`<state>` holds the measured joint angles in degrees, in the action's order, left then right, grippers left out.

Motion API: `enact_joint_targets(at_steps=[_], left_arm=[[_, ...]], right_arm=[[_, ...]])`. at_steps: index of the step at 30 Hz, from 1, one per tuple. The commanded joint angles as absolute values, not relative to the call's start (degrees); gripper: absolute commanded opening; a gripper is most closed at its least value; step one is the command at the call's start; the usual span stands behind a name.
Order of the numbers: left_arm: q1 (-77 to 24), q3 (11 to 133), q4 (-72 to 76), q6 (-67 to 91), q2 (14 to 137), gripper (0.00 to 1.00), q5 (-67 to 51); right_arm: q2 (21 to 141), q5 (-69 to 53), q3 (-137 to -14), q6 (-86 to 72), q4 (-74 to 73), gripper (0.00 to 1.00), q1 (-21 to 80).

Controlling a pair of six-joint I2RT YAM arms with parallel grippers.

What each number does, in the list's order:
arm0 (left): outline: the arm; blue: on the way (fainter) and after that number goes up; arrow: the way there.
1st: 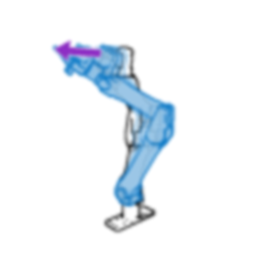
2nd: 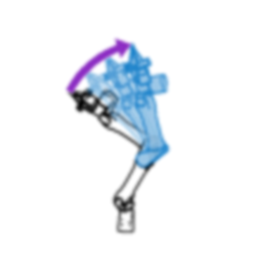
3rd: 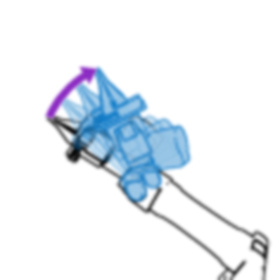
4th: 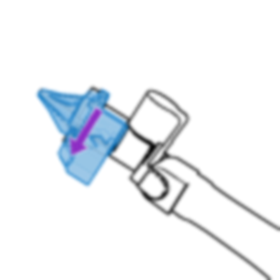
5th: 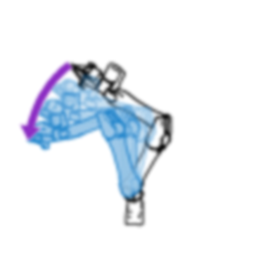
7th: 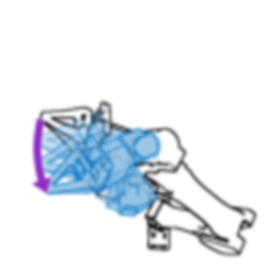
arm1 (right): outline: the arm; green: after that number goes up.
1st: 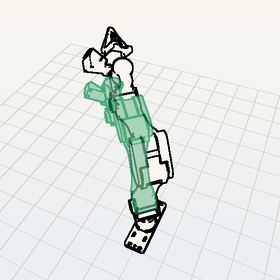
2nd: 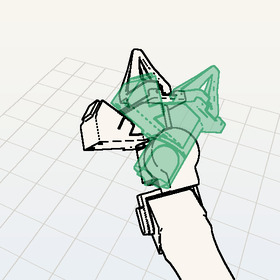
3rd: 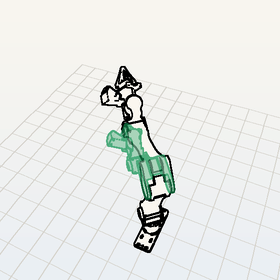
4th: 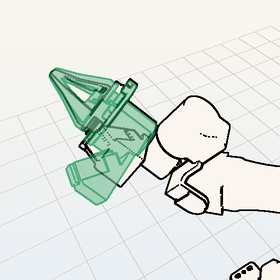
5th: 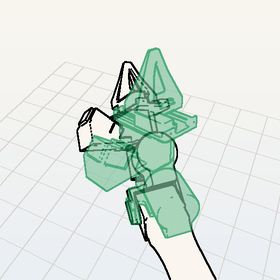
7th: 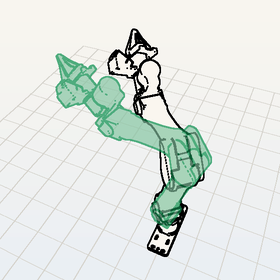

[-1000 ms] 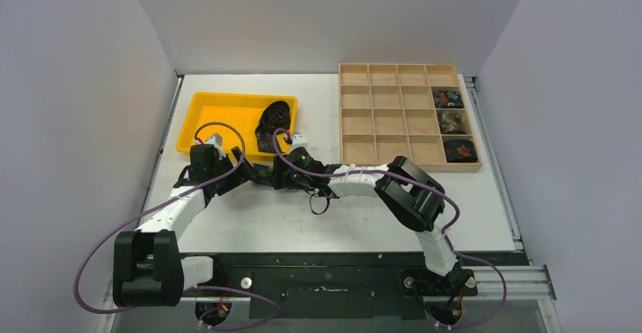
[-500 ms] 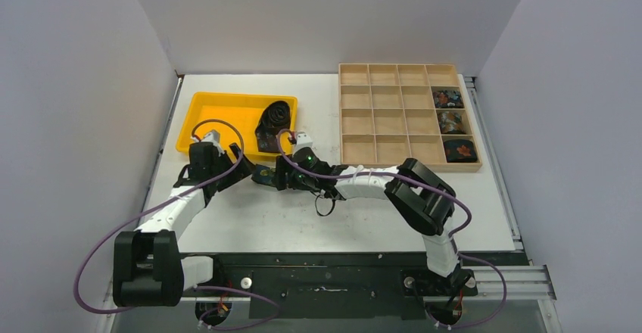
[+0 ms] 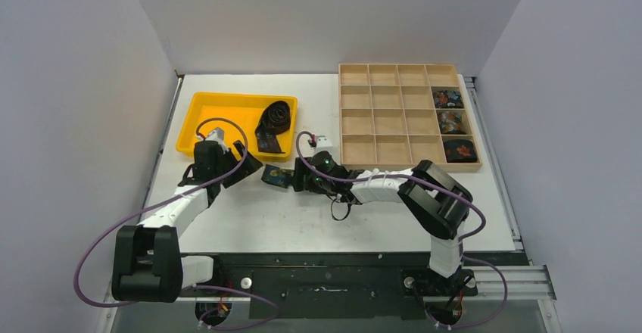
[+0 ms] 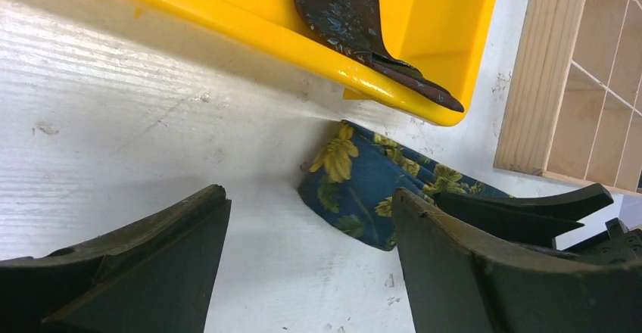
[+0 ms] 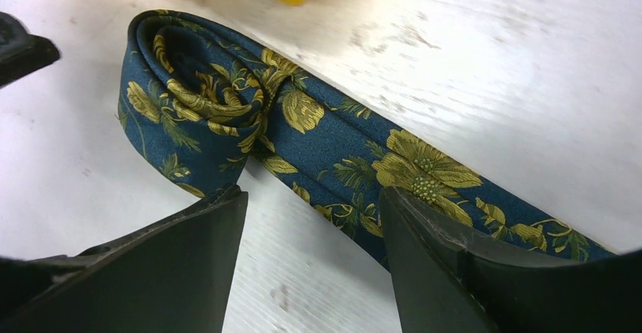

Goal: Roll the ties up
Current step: Move the tie to the center of the board.

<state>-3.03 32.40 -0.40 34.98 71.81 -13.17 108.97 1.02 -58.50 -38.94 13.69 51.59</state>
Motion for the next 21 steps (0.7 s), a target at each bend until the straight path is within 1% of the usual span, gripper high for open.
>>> enact_joint_targets(at_steps=[1,7,13,21], left_arm=[[-4.0,31.4,2.7,35.7,68.5,0.76,-13.8],[-6.2,31.3,0.1,35.8,64.9,0.74,-13.8],[-11.8,28.8,-3.3,35.9,58.3,0.73,-10.9],[-19.4,25.2,-1.0,40.5,53.8,0.72,-8.5]], right_arm=[[103.9,3.1,-53.2,-39.9,13.1,0.65,50.0],[99.2,3.8,-45.8,-39.9,11.2,0.64,49.1],[91.0,4.2,-35.6,-40.0,8.6,0.64,45.9],[81.0,3.9,-31.3,-37.9,0.5,0.65,41.2]])
